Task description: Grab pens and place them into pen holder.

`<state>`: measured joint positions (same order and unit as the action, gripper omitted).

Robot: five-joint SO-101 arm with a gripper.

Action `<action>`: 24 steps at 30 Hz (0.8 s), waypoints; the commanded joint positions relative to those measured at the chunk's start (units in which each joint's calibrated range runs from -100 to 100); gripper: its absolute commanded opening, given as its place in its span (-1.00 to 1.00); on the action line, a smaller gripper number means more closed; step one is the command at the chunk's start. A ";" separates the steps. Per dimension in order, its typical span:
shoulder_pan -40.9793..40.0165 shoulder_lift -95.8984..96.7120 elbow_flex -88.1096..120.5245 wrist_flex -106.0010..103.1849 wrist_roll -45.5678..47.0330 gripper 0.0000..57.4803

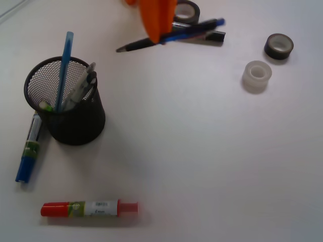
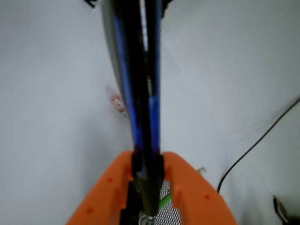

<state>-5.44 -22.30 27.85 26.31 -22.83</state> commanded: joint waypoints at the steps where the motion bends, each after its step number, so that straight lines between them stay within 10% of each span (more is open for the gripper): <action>1: 3.83 -5.37 8.29 -16.51 -5.32 -0.99; 24: 15.27 18.09 35.10 -86.41 -24.76 -0.99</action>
<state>10.47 -10.28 62.98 -49.89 -46.08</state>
